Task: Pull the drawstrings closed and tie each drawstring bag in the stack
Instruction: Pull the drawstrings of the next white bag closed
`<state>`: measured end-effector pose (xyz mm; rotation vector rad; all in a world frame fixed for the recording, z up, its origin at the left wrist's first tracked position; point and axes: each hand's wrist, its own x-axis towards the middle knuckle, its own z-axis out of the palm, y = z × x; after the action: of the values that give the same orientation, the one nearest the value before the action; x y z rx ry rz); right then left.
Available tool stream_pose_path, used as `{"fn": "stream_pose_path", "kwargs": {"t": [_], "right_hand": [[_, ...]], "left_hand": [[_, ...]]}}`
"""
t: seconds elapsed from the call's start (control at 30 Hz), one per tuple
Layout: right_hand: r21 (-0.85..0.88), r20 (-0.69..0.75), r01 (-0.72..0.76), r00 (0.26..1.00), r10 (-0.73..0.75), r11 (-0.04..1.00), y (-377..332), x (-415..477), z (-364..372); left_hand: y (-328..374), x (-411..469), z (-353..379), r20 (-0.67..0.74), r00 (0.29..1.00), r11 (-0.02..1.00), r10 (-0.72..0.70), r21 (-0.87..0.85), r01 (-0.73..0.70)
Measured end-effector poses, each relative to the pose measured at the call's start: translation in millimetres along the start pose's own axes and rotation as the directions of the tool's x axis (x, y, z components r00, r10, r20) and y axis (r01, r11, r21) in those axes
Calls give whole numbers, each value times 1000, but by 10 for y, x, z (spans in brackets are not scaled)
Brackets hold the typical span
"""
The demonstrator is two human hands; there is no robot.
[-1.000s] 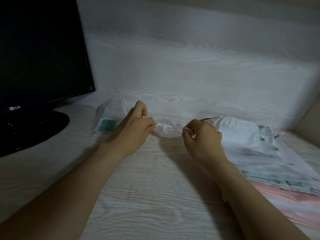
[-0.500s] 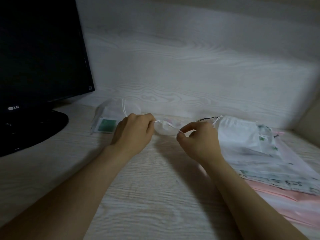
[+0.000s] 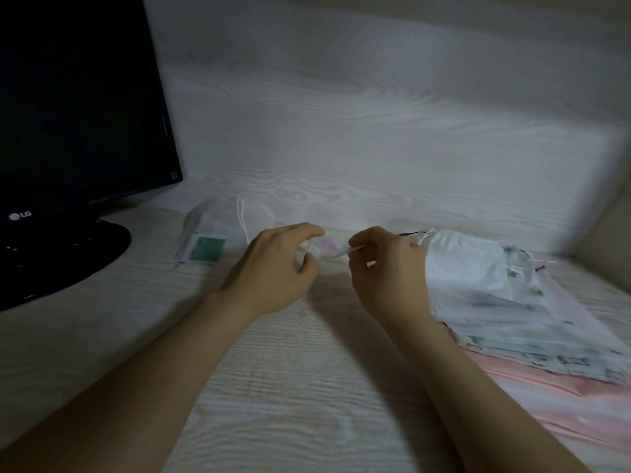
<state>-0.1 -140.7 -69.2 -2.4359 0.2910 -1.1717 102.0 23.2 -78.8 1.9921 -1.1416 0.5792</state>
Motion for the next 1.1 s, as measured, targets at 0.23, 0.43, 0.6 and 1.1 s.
{"fn": "stream_pose_path", "kwargs": {"t": [0.23,0.43,0.6,1.1], "right_hand": [[63,122,202,970,-208,977,38,5,98],[69,288,228,927,-239,971,29,-61,109],[19,363,183,915,-177,983,13,-40,86],[366,453,-393,867,207,843,-12,4,48]], "left_hand": [[31,-7,23,75,995,993,-71,-91,78],[41,-26,55,137,981,978,-136,-143,155],[-15,-23,114,150,973,982,-173,-45,181],[59,-6,209,126,951,840,-282,-447,309]]}}
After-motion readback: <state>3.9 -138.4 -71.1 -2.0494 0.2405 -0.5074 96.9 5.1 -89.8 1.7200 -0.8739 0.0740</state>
